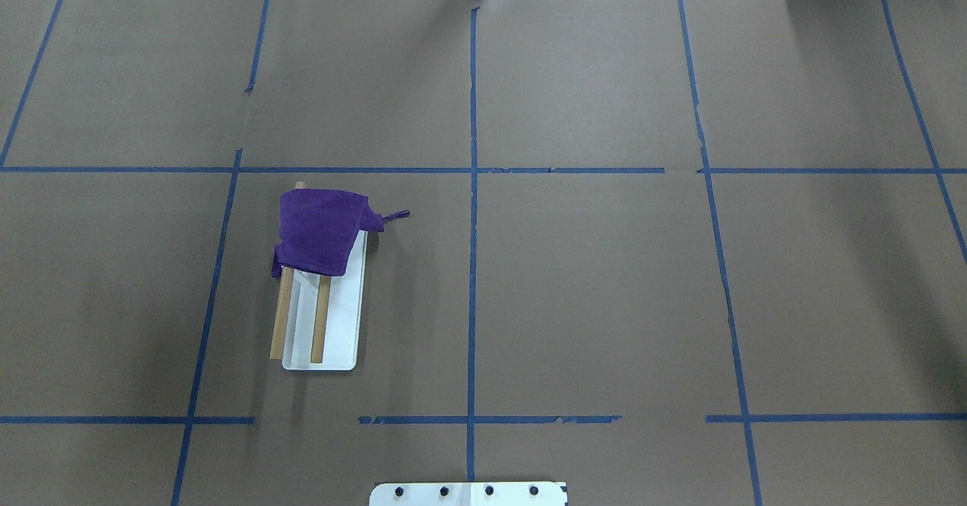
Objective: Hang towel on rack
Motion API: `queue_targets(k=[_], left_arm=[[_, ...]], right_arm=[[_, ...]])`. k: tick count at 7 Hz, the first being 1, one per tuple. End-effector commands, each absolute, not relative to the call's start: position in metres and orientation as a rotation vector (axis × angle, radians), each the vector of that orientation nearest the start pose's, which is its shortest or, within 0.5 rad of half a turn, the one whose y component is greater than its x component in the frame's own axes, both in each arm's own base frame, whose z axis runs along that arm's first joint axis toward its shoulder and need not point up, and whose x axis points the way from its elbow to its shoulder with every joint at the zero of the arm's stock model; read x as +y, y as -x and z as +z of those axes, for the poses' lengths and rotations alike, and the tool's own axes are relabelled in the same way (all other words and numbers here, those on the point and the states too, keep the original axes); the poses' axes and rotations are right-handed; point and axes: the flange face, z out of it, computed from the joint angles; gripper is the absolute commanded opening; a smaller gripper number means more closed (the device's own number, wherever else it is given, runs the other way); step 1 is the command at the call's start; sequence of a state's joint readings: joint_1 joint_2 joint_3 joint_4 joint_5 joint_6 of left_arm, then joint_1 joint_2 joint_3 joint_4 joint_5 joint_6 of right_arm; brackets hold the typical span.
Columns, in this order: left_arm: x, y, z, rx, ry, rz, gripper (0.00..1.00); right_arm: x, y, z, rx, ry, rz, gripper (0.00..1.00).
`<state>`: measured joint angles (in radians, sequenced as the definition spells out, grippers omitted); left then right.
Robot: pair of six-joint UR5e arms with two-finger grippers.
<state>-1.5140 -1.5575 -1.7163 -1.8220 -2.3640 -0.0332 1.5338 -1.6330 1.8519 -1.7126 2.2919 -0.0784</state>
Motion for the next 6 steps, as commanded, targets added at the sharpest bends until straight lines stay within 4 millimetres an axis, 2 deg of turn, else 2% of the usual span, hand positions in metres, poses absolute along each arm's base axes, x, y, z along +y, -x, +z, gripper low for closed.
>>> queue_targets(k=[1,3,6], left_arm=[[-0.501,0.036,0.554,0.796,-0.312,0.165,1.0],[-0.5,0.036,0.544,0.796,-0.295,0.158,1.0],[-0.499,0.037,0.542,0.794,-0.298,0.155,1.0]], right_arm=[[-0.46,-0.052,0.568,-0.733,-0.089,-0.127,1.0],[-0.458,-0.05,0.567,-0.762,-0.087,-0.126,1.0],[-0.452,-0.049,0.572,-0.778,-0.075,-0.117,1.0]])
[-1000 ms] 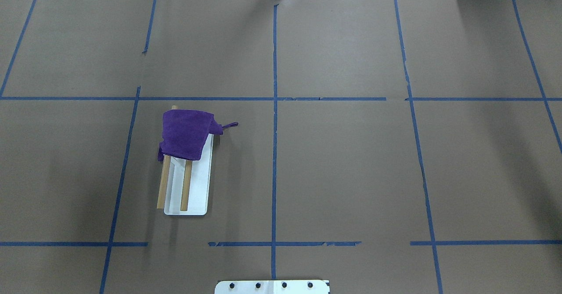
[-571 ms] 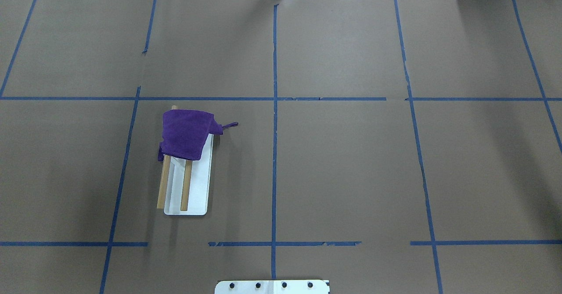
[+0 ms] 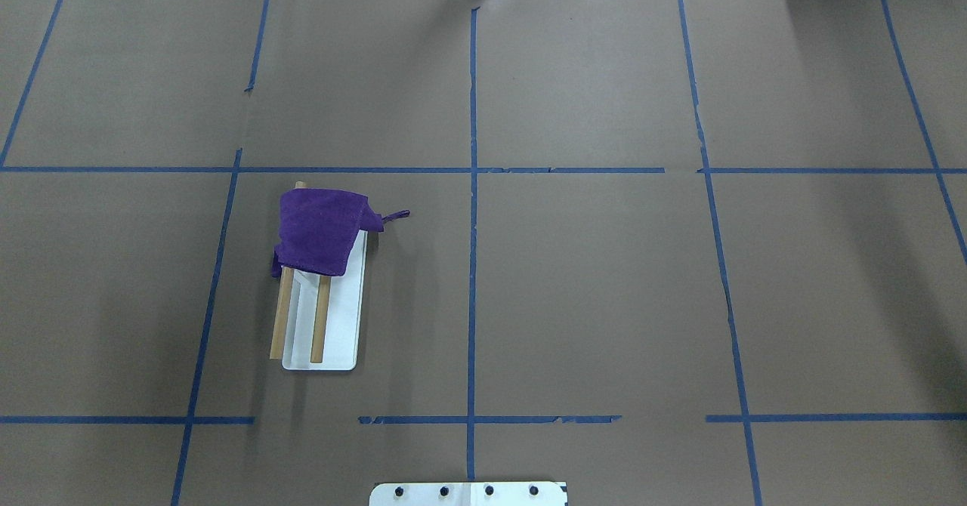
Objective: Hang towel on rack
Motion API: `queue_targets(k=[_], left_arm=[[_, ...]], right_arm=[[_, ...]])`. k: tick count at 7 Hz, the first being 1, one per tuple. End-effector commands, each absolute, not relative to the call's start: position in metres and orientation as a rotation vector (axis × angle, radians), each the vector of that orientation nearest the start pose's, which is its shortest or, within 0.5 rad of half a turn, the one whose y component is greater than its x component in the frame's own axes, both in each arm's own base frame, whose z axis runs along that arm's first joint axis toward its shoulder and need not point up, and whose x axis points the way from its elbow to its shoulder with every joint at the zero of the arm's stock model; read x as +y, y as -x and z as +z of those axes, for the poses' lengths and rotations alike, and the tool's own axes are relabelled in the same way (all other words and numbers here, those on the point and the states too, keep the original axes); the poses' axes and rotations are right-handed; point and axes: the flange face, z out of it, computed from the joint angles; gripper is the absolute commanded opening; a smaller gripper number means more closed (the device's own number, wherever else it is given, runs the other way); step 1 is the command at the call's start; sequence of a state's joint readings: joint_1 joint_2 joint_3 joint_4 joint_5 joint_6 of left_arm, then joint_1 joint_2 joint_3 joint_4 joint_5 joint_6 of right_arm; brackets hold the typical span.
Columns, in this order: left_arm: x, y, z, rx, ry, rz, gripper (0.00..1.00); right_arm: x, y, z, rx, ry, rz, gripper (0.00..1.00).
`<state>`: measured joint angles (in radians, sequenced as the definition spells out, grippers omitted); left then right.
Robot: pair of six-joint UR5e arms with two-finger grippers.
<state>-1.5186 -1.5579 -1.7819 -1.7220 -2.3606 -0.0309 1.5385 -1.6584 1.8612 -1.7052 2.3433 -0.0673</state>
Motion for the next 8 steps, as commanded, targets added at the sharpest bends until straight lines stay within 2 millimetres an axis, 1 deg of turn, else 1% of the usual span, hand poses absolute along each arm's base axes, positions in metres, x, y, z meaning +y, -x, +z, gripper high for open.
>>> queue_targets(k=[1,2,4,5,6,7,8], left_arm=[[-0.497,0.037,0.544,0.788,-0.293,0.151,1.0],[-0.495,0.037,0.556,0.788,-0.273,0.145,1.0],[-0.495,0.037,0.57,0.796,-0.245,0.132,1.0],[-0.485,0.037,0.579,0.799,-0.229,0.127,1.0],[-0.478,0.037,0.581,0.8,-0.228,0.128,1.0],[-0.477,0.037,0.582,0.8,-0.225,0.13,1.0],[-0.477,0.037,0.578,0.801,-0.229,0.129,1.0]], right_arm=[[-0.451,-0.049,0.572,-0.778,-0.075,-0.116,1.0],[-0.451,-0.049,0.571,-0.778,-0.075,-0.114,1.0],[-0.451,-0.048,0.568,-0.785,-0.074,-0.098,1.0],[-0.451,-0.048,0.569,-0.788,-0.071,-0.097,1.0],[-0.451,-0.048,0.569,-0.79,-0.071,-0.097,1.0],[-0.451,-0.048,0.568,-0.791,-0.073,-0.097,1.0],[-0.451,-0.048,0.568,-0.79,-0.075,-0.099,1.0]])
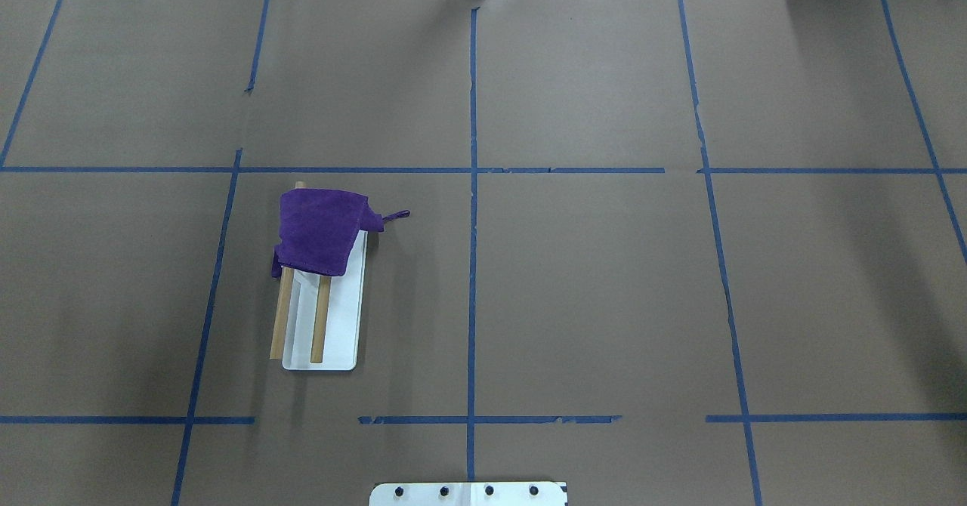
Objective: Hang towel on rack
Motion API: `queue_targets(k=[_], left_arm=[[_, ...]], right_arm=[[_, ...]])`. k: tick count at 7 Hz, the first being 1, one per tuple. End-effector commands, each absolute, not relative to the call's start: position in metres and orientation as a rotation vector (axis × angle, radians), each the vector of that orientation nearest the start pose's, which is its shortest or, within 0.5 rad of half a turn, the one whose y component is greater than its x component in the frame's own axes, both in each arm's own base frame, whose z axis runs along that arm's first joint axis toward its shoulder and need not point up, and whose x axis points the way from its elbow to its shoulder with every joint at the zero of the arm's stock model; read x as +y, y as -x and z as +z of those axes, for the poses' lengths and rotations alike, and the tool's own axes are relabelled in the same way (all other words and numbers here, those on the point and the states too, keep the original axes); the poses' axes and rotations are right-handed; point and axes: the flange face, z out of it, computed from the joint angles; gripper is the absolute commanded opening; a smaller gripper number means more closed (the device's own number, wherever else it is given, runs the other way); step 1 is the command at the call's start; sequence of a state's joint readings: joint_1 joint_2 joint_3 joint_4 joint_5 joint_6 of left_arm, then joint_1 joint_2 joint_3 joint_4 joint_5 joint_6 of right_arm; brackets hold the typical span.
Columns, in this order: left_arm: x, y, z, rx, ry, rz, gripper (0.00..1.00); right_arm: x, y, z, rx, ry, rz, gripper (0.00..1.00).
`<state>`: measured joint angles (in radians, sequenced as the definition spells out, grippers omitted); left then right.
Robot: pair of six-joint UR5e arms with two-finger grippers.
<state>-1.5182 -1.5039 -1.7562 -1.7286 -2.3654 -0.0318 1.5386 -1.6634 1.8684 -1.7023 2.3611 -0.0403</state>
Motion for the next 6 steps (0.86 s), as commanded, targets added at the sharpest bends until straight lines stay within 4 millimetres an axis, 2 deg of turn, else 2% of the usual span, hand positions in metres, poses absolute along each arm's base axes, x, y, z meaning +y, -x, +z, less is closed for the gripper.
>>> queue_targets(k=[1,3,6], left_arm=[[-0.481,0.035,0.576,0.801,-0.222,0.126,1.0],[-0.48,0.035,0.566,0.795,-0.246,0.135,1.0],[-0.479,0.033,0.568,0.8,-0.238,0.138,1.0]], right_arm=[[-0.451,-0.048,0.568,-0.793,-0.075,-0.101,1.0],[-0.451,-0.047,0.567,-0.8,-0.077,-0.104,1.0],[-0.452,-0.047,0.566,-0.8,-0.08,-0.105,1.0]])
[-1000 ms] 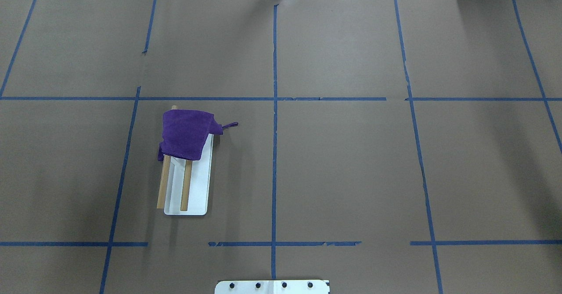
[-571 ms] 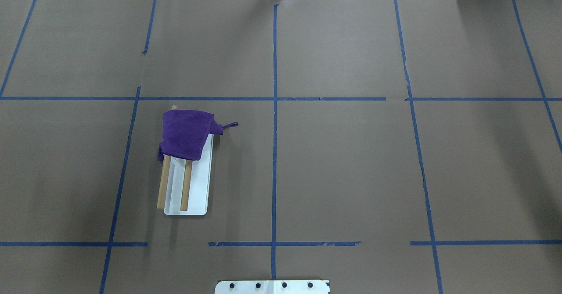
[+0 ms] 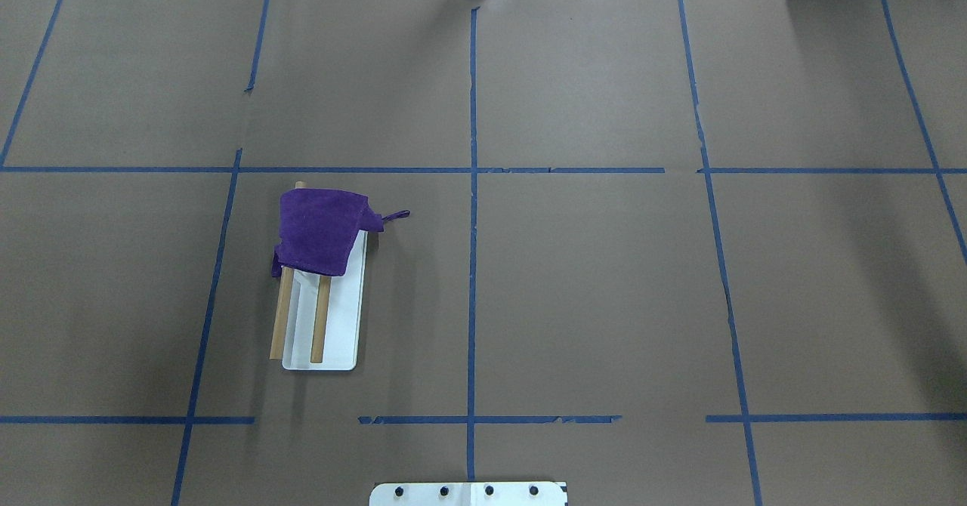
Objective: Hang towel on rack
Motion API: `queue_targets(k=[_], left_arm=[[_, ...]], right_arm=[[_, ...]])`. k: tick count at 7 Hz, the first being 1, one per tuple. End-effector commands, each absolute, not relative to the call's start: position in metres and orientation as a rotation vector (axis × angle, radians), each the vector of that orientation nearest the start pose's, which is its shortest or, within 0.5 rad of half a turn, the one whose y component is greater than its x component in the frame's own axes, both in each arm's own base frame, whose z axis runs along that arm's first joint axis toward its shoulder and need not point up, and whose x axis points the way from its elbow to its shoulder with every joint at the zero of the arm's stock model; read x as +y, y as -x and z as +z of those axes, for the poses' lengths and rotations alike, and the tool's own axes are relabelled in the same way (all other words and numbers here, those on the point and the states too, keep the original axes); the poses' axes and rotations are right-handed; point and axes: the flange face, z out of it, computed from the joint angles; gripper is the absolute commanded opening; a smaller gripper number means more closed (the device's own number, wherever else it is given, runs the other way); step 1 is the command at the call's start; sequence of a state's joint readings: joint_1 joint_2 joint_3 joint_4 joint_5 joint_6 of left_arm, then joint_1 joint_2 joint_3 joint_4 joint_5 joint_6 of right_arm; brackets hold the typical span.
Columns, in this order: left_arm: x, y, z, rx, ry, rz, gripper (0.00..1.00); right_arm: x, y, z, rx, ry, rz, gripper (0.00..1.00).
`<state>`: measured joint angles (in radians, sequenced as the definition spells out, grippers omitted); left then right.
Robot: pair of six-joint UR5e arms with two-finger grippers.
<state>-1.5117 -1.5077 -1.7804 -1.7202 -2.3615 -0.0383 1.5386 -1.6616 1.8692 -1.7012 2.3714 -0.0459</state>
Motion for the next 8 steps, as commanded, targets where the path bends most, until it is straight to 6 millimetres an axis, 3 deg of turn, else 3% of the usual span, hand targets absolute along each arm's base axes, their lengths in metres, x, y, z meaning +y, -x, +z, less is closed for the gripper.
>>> queue_targets(k=[1,8], left_arm=[[-0.4779,0.033,0.5693,0.802,-0.233,0.135,1.0],[-0.4808,0.0315,0.5709,0.799,-0.232,0.139,1.0]], right_arm=[[-0.4519,-0.0473,0.5659,-0.8,-0.079,-0.104,1.0],[-0.4525,-0.0463,0.5664,-0.814,-0.076,-0.103,1.0]])
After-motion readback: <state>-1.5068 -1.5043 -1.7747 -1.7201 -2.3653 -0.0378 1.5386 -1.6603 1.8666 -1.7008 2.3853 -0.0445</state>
